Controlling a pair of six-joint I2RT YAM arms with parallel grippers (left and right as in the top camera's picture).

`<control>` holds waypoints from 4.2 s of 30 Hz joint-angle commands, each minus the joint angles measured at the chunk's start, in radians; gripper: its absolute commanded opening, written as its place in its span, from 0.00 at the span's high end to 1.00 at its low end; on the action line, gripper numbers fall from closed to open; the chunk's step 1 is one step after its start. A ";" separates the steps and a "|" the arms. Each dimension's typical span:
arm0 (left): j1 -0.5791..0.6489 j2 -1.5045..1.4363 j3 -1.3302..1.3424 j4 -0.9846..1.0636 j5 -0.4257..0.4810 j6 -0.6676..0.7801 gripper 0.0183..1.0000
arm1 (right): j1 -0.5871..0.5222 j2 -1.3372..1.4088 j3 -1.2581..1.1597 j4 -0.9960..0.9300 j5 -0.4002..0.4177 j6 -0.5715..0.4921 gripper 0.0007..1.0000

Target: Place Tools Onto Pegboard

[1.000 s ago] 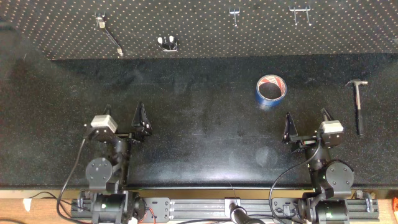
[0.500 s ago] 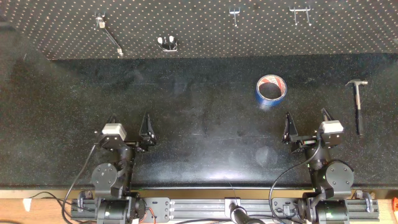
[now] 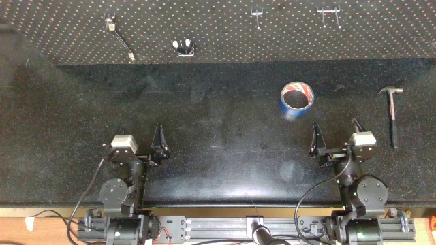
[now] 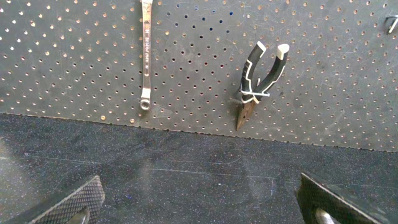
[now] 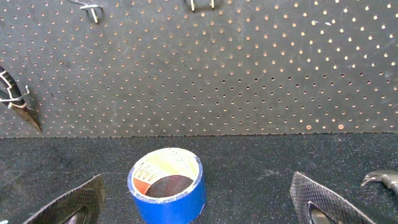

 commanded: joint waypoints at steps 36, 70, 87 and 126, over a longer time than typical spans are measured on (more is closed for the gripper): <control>0.008 -0.014 -0.002 -0.007 0.011 0.016 0.00 | 0.068 0.878 0.721 -0.322 -0.124 0.052 0.02; 0.008 -0.014 -0.002 -0.007 0.011 0.016 0.00 | 0.233 1.753 1.201 -0.706 -0.051 0.002 0.05; 0.008 -0.014 -0.002 -0.008 0.011 0.016 0.00 | 0.256 1.487 1.201 -0.568 -0.060 -0.014 0.93; 0.008 -0.014 -0.002 -0.007 0.011 0.016 0.00 | 0.512 1.655 1.201 0.173 0.307 0.010 0.93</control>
